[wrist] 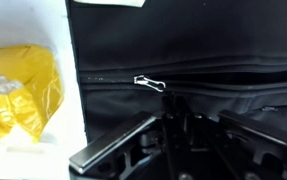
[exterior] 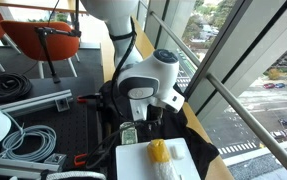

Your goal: Pull the zipper closed

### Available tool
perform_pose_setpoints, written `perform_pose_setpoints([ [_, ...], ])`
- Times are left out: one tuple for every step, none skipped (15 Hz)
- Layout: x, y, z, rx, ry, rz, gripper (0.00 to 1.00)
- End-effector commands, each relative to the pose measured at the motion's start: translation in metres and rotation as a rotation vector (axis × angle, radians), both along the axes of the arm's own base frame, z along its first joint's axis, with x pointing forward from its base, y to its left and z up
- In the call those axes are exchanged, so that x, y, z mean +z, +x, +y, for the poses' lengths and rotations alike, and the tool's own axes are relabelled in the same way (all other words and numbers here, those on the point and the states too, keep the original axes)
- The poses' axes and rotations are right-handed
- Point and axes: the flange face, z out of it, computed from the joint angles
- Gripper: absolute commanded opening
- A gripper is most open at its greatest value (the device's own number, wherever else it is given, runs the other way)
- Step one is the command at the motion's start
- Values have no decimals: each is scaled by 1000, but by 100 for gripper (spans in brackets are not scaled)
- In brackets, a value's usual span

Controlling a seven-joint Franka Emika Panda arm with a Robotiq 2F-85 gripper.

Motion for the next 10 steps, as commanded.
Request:
perform_pose_setpoints([
  [22,-10,0,12,-11,3,2],
  [26,-12,-2,11,-10,3,2],
  [29,-14,-3,9,-10,1,2],
  [33,-16,-5,7,-11,-1,2],
  [37,-18,-6,5,-12,-3,2],
  [41,-21,-8,5,-12,-7,2],
  [44,-22,-8,5,-12,-10,2],
  [46,-24,-9,6,-13,-13,2],
  [49,-25,-9,10,-14,-17,2],
  [50,-27,-7,16,-16,-19,2],
])
